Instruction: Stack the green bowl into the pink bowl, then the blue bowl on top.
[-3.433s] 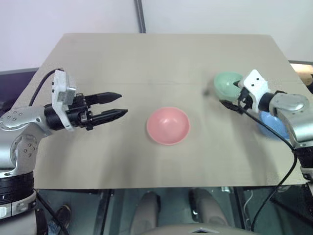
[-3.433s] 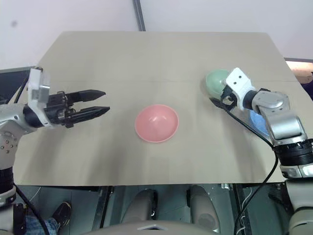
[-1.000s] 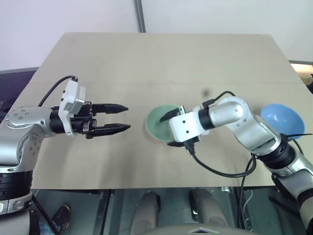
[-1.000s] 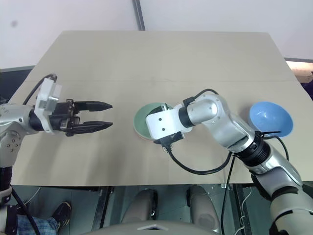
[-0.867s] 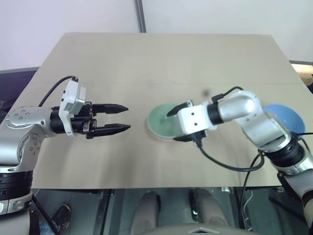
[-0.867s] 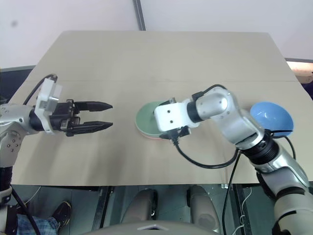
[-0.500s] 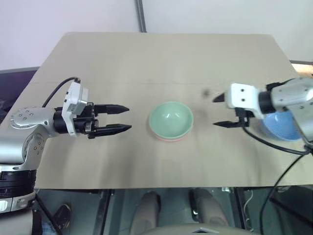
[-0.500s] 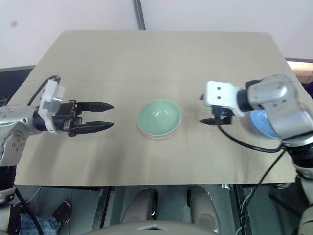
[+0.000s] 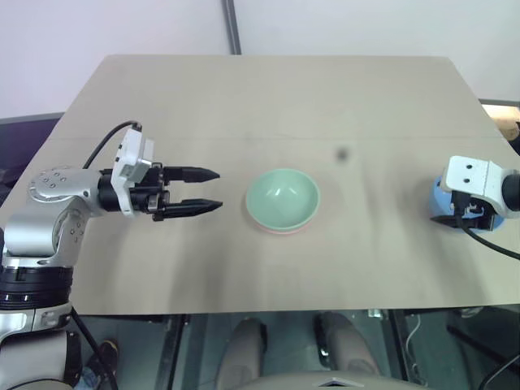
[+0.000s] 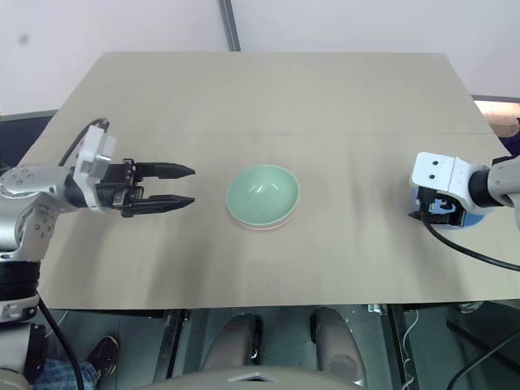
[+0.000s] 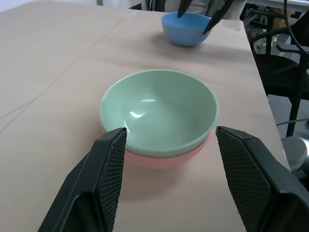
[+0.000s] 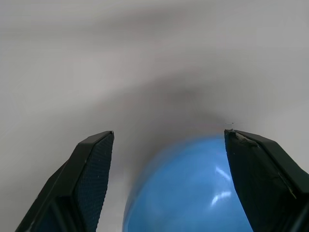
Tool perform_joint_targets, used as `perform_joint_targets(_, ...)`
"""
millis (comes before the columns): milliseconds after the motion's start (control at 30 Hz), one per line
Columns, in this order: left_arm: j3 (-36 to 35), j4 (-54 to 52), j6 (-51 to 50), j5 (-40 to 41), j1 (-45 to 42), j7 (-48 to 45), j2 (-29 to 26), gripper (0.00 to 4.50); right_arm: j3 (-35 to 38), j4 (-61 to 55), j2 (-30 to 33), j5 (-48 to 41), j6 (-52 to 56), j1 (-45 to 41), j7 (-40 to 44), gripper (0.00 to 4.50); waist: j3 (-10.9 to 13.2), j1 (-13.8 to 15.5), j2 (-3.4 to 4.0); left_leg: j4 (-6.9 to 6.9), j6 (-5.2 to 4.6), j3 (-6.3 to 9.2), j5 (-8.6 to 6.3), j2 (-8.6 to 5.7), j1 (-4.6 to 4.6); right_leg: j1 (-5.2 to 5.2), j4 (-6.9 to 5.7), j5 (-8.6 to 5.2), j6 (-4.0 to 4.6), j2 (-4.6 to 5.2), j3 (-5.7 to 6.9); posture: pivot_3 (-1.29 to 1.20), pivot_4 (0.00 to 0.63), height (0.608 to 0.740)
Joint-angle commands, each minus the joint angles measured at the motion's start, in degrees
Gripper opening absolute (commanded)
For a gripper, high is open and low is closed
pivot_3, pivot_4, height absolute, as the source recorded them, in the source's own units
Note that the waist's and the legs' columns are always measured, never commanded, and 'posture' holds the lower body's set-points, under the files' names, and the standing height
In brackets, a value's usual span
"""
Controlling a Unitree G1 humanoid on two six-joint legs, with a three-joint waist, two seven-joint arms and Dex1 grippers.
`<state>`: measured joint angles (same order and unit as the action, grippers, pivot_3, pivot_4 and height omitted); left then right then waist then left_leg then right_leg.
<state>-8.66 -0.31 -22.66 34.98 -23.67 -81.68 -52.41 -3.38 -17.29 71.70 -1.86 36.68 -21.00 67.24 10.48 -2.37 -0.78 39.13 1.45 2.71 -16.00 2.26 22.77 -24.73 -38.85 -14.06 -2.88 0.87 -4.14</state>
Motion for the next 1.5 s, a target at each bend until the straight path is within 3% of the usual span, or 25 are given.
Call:
perform_joint_targets(33, -0.5, -0.1, 1.1, 0.0, -1.0, -0.9, -0.2, 3.12, 1.4, -1.6, 2.4, 1.0, 1.3, 1.9, -0.5, 3.98, 0.0, 0.0, 0.0, -0.02, 0.0, 0.01, 0.0, 0.0, 0.0, 0.0, 0.0, 0.0, 0.0, -0.01, 0.0, 0.0, 0.15, 0.74)
perform_joint_targets(267, -0.2, 0.1, 1.2, -0.2, -1.3, -1.0, 0.1, 3.12, -1.7, 4.2, 0.0, 4.9, -1.5, 4.8, -4.9, 3.98, 0.0, 0.0, -0.01, 0.0, 0.0, 0.0, 0.0, 0.0, 0.01, 0.01, 0.01, 0.0, 0.0, 0.0, 0.0, 0.0, 0.15, 0.74)
perform_joint_targets(433, -0.9, -0.8, 0.9, 0.2, -0.5, -0.9, -0.2, 3.12, -3.4, 7.8, -2.7, 7.0, -4.5, 4.4, -7.4, 2.48, 0.0, 0.0, 0.0, 0.0, 0.0, 0.0, 0.0, 0.0, 0.0, 0.0, -0.01, 0.0, 0.0, -0.01, -0.01, 0.0, 0.15, 0.74)
perform_joint_targets(567, -1.4, -0.9, 0.9, 0.2, 0.0, -1.1, -0.7, 3.12, -3.6, 7.5, -3.7, 6.5, -4.2, 4.2, -7.1, 0.48, 0.0, 0.0, 0.0, 0.0, 0.0, 0.0, 0.0, 0.0, 0.01, 0.0, 0.0, 0.0, 0.0, 0.0, -0.01, 0.0, 0.15, 0.74)
perform_joint_targets(633, -1.5, -1.1, 0.8, 0.4, 0.2, -1.0, -0.8, 3.12, -3.6, 7.4, -3.8, 6.6, -4.3, 4.0, -7.0, 0.07, 0.0, -0.1, -0.02, 0.0, 0.0, -0.01, 0.0, 0.0, -0.02, 0.01, 0.0, 0.0, 0.0, -0.01, -0.02, 0.0, 0.15, 0.74)
perform_joint_targets(867, -1.4, -1.0, 0.8, 0.3, 0.1, -1.1, -1.0, 3.12, -3.9, 6.0, -4.1, 5.7, -5.3, 0.7, -4.9, 0.07, 0.0, -0.1, -0.01, 0.01, 0.0, 0.0, 0.0, 0.0, -0.01, 0.01, -0.02, 0.0, 0.0, -0.01, -0.02, 0.0, 0.15, 0.74)
perform_joint_targets(1233, -0.7, -0.1, 1.5, -0.4, -0.6, -1.2, -0.7, 3.12, -2.0, -4.5, -26.0, -11.5, 2.4, -17.2, -6.0, 0.07, 0.0, 0.1, -0.01, 0.01, 0.0, 0.06, 0.0, 0.03, 0.06, -0.02, -0.02, 0.01, 0.0, -0.05, 0.01, 0.0, 0.15, 0.74)
perform_joint_targets(1500, -0.4, 1.0, 1.7, -1.1, -1.7, -1.9, -0.8, 3.12, -6.3, -10.6, -33.0, -18.5, 3.5, -20.6, -5.9, 0.07, 0.0, 0.3, -0.01, 0.01, 0.0, 0.14, 0.0, -0.01, 0.09, 0.0, -0.01, 0.01, 0.01, -0.01, 0.1, 0.0, 0.15, 0.74)
